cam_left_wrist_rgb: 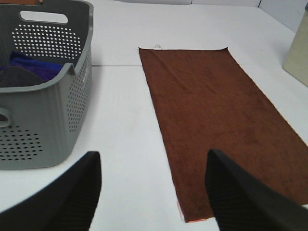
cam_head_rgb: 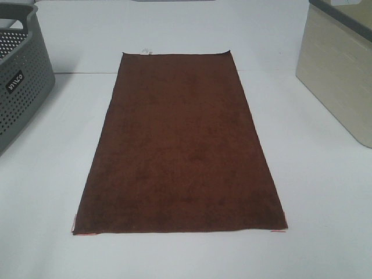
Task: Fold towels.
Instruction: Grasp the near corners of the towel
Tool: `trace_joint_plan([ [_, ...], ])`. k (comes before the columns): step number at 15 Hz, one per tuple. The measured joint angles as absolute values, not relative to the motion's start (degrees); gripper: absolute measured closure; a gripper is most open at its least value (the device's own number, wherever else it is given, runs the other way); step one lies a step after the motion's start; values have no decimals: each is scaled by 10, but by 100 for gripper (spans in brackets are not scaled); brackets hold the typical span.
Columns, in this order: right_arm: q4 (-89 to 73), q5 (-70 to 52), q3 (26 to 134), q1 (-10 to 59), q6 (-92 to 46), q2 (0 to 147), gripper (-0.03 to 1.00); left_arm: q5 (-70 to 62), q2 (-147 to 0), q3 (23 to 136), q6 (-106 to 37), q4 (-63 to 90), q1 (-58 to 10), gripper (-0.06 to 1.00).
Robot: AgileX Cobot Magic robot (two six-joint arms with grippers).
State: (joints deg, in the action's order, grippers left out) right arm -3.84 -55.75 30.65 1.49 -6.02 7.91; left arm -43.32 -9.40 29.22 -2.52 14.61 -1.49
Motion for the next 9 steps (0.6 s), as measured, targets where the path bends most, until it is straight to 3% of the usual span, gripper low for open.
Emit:
trace_joint_plan([
  [5,-76,-529,307,15,-21,304,21,-383,-311,292,-48,313,-15,34],
  [9,-155,-492,307,15,-32,489,21,-374,-528,292,-233,496,-15,34],
])
